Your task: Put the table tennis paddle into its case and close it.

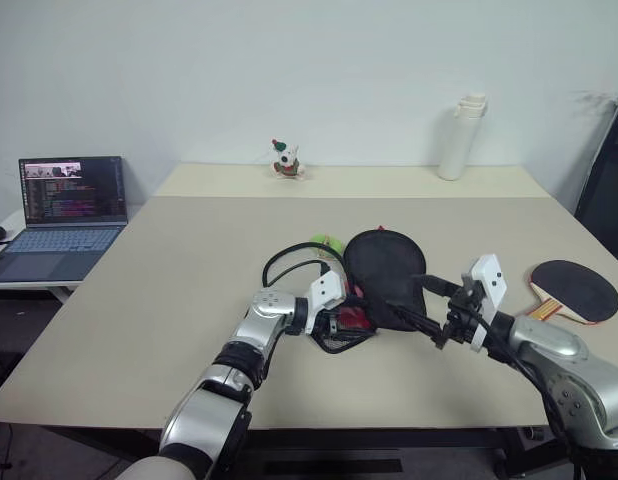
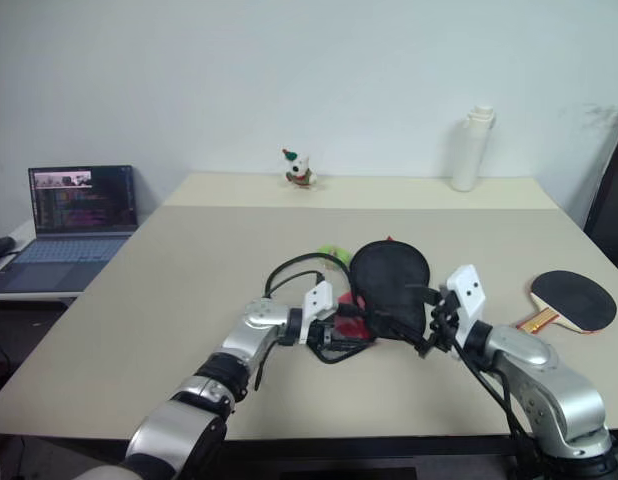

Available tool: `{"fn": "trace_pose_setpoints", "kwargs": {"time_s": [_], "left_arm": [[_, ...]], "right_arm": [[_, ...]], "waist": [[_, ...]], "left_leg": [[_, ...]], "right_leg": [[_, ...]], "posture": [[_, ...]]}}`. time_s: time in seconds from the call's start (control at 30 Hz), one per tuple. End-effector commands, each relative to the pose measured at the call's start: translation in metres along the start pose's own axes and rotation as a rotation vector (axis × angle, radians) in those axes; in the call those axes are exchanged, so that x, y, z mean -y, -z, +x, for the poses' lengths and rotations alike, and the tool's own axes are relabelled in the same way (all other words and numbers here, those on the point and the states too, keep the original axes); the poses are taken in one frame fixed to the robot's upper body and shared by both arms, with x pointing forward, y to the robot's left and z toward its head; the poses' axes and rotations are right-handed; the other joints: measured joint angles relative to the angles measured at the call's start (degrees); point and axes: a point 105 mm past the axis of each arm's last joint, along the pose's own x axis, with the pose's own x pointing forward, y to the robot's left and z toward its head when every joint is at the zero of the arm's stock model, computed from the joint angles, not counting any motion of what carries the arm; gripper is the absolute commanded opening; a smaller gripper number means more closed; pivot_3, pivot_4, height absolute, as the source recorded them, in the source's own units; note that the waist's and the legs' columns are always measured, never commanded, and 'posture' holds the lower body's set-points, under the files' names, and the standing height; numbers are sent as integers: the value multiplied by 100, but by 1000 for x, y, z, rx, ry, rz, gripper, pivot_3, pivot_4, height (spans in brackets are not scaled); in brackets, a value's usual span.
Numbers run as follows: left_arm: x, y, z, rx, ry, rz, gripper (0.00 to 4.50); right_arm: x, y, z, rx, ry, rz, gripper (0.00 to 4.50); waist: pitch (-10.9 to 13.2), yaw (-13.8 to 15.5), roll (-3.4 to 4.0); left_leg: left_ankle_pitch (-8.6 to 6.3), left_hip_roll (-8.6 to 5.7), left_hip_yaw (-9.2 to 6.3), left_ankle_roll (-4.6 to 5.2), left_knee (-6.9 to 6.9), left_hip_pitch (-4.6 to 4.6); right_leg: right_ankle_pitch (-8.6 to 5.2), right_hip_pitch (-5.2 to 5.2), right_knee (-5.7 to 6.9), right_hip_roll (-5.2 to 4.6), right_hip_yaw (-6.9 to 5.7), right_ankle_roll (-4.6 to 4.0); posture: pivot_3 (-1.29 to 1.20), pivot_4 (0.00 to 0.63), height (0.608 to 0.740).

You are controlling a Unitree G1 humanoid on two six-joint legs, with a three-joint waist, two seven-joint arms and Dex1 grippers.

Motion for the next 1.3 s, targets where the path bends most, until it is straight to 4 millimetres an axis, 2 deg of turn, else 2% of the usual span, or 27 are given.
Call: {"fn": "trace_pose_setpoints", "kwargs": {"time_s": [0.03,0.17,0.3,0.43,0.53,0.63,0.77,0.97,1.1,1.3], "left_arm": [[4,-29,-16,90,-6,10,3231],[6,-43,-38,124,-86,-2,3231],[5,-51,-52,137,-152,-16,3231],[12,-58,-75,140,-203,-22,3231],[16,-58,-88,119,-213,-41,3231],[11,-53,-104,85,-259,-51,3231],[2,-51,-118,60,-318,-40,3231],[0,-54,-117,59,-332,-28,3231],[-1,-57,-115,57,-334,-21,3277],[-1,-60,-113,57,-337,-15,3277]], "right_arm": [[10,-12,4,52,36,14,4500],[32,-13,17,58,107,51,4500],[48,-8,27,43,165,75,4500],[95,20,40,-60,406,140,4500],[114,32,43,-94,492,175,4500],[129,44,42,-132,564,196,4500],[133,54,49,-156,578,248,4500],[114,59,68,-174,490,262,4500],[105,58,77,-181,454,201,3635],[99,48,79,-146,426,179,1447]], "waist": [[0,13,0],[0,36,0],[0,51,1],[0,15,1],[0,15,1],[0,16,2],[0,14,2],[0,13,2],[0,9,2],[1,4,3]], "left_leg": [[0,2,-2,0,0,0],[0,38,1,-1,5,0],[0,39,10,-1,6,0],[0,47,16,-1,3,0],[0,51,20,-1,-3,-1],[0,56,30,-1,-5,-5],[0,55,34,-1,-6,-6],[0,59,33,-1,-7,-6],[0,59,32,-1,-6,-4],[0,61,31,-1,-7,-7]], "right_leg": [[8,0,0,2,-2,-14],[10,-1,2,3,1,-18],[10,-1,0,6,1,-17],[14,-6,-2,13,9,-24],[15,-13,0,18,13,-28],[14,-18,0,24,11,-30],[15,-21,-1,23,15,-32],[16,-22,-1,23,17,-32],[16,-22,1,24,18,-33],[17,-27,1,26,20,-34]], "posture": [[0,150,740],[0,150,740],[0,150,740],[0,150,740],[0,150,740],[0,150,740],[0,150,740],[0,150,740],[0,150,740],[0,150,740]]}}
